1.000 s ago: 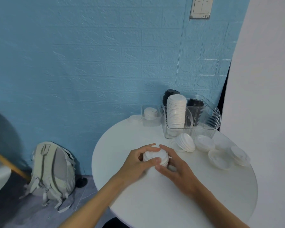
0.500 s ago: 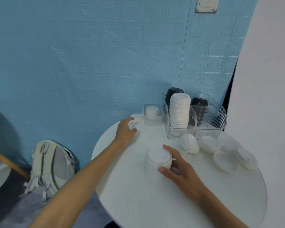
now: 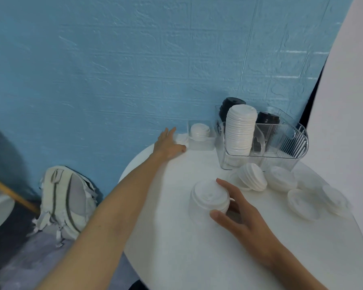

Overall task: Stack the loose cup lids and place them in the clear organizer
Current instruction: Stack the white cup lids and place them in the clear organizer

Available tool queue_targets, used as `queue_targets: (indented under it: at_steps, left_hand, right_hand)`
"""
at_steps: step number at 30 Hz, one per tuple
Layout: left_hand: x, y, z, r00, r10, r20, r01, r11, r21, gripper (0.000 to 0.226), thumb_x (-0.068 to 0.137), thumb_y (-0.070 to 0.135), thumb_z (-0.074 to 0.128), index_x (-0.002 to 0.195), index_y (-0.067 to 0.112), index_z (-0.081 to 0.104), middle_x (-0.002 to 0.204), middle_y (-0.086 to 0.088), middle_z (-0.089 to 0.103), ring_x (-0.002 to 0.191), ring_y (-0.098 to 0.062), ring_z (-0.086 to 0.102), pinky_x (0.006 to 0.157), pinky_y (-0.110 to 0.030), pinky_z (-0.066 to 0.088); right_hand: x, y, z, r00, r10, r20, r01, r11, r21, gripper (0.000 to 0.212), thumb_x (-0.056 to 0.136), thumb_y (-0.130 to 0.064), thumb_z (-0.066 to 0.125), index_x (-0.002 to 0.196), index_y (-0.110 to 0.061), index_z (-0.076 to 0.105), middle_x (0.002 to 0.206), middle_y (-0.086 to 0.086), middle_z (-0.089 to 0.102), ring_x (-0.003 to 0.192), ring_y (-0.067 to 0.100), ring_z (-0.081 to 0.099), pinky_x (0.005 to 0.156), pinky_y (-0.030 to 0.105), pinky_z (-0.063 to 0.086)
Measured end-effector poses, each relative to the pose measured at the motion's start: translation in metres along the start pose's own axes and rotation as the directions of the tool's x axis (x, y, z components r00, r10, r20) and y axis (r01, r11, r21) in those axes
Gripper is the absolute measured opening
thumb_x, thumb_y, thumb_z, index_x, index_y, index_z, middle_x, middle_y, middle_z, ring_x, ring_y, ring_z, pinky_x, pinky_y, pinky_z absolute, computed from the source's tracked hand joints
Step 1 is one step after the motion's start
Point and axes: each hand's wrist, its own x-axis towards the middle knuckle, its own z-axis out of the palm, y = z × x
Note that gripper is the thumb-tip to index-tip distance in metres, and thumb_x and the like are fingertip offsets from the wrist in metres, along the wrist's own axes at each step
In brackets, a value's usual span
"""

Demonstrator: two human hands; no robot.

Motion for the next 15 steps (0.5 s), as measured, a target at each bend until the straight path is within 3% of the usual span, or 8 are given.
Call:
queue_targets:
  at_steps: [5,10,15]
  left_hand:
    - [0.006,0.001,0.004,0.994,0.067,0.088,-0.086,0.970,0.229,0.076,0.091,0.055,0.059,0.159,0.045,0.026,0.173,0.002,0.004,0.159,-0.024,0.002,0.125,-0.047,0.010]
    - [-0.011,-0.006,0.009,0.984,0.166,-0.064,-0.159,0.982,0.100,0.051,0.089,0.054,0.069,0.135,0.033,0.059,0.151,-0.004,0.048,0.145,-0.029,0.037,0.118,-0.040,0.030]
    - [-0.045,-0.010,-0.001,0.988,0.128,-0.088,-0.114,0.983,0.146,0.034,0.090,0.053,0.067,0.120,0.039,0.060,0.134,-0.006,0.060,0.131,-0.034,0.047,0.105,-0.040,0.035]
  right_hand:
    - [0.001,0.000,0.000,1.000,-0.001,0.000,0.001,1.000,-0.004,0.067,0.079,-0.062,0.069,0.139,-0.057,0.040,0.126,-0.021,0.068,0.119,0.002,0.064,0.108,0.037,0.047]
    - [-0.001,0.002,-0.003,1.000,0.002,-0.005,-0.002,1.000,0.006,0.064,0.085,-0.055,0.073,0.140,-0.056,0.042,0.128,-0.022,0.067,0.121,0.002,0.063,0.109,0.040,0.046]
    - [0.000,0.001,-0.001,1.000,-0.008,-0.008,0.008,1.000,0.006,0.061,0.084,-0.055,0.074,0.135,-0.061,0.043,0.122,-0.022,0.070,0.116,0.001,0.065,0.108,0.038,0.047]
